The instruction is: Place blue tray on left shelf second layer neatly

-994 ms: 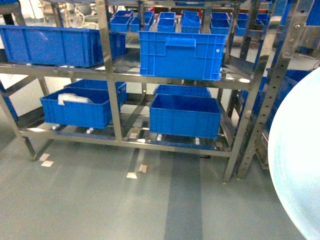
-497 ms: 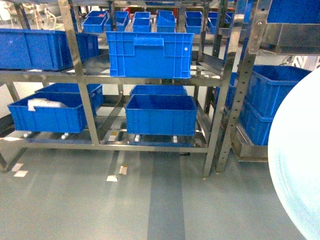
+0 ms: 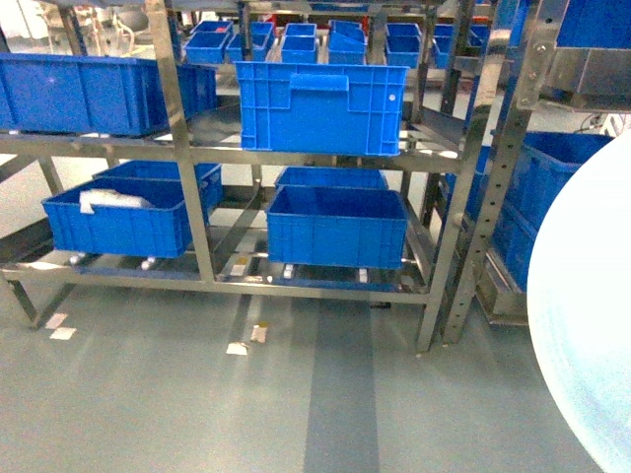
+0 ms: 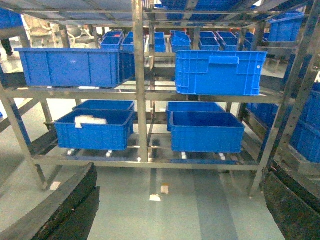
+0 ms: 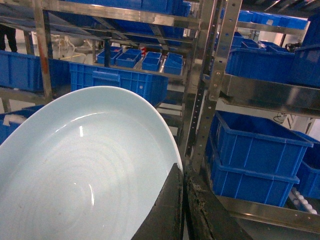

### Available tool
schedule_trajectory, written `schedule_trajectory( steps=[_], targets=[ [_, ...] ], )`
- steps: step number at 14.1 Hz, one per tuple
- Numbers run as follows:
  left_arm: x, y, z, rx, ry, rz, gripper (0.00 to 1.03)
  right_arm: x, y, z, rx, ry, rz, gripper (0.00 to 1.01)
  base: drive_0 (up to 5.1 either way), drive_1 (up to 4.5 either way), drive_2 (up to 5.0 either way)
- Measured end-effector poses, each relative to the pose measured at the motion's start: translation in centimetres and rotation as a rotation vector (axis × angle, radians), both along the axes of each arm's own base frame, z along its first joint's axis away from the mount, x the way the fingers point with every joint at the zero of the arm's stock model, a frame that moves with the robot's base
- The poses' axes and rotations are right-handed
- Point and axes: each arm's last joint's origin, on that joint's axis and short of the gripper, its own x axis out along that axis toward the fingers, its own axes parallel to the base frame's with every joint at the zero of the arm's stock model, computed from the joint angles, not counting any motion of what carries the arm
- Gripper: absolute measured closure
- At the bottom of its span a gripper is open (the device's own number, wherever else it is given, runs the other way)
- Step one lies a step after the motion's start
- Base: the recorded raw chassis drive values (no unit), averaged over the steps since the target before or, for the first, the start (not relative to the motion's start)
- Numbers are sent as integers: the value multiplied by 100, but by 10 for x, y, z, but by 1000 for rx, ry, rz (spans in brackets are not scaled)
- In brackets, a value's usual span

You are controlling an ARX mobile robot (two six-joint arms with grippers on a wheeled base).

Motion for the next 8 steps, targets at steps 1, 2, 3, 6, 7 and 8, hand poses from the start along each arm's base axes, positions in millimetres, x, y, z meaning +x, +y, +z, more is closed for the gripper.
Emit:
schedule_trajectory(
  steps=[1,2,3,6,7,8],
  targets=[
    [0,0,0,0,0,0,5,0,0,0,0,0,0,99,0,0,0],
    [0,0,0,0,0,-3,5,0,0,0,0,0,0,99,0,0,0],
    [0,0,0,0,0,-2,5,0,0,0,0,0,0,99,0,0,0],
    [0,0,0,0,0,-3,5,0,0,0,0,0,0,99,-3,430,-437],
    [0,0,0,0,0,-3,5,0,0,0,0,-2,0,99,-3,430,-437],
    [0,0,0,0,-1,-3,5,0,0,0,0,0,0,99,-3,430,-437]
  ],
)
